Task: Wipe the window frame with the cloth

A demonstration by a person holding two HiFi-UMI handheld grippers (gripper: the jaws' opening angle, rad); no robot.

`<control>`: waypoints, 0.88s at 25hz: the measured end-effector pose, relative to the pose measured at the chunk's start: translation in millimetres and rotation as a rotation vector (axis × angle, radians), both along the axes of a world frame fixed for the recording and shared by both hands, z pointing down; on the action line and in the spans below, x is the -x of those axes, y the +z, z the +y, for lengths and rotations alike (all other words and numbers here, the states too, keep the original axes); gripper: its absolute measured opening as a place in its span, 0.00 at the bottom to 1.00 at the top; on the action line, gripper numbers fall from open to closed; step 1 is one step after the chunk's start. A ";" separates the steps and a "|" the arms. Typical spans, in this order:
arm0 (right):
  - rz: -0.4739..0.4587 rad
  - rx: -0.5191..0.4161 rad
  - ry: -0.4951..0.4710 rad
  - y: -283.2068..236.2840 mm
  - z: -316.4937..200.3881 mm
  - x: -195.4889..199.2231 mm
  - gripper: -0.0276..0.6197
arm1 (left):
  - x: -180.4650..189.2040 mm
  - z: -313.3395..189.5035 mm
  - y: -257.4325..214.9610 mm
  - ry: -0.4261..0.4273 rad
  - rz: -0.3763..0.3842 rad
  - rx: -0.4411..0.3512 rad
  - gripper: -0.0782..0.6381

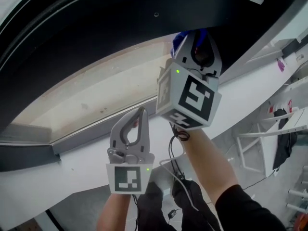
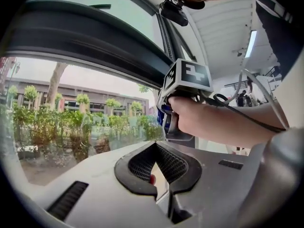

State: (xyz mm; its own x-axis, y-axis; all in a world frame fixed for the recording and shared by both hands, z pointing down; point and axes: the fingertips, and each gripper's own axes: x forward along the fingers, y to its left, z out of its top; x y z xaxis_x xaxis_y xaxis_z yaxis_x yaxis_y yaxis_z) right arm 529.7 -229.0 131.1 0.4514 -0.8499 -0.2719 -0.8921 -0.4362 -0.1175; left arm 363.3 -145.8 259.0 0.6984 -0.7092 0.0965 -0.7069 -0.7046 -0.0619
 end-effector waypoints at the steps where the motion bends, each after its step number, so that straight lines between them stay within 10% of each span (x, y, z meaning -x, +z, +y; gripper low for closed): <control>1: -0.010 -0.003 0.005 -2.9 -0.3 -0.8 0.08 | 3.1 2.5 -4.0 0.004 -0.020 0.001 0.12; 22: 0.006 -0.039 -0.084 -34.3 -0.3 2.0 0.08 | 18.7 32.0 -36.6 -0.104 -0.090 -0.008 0.12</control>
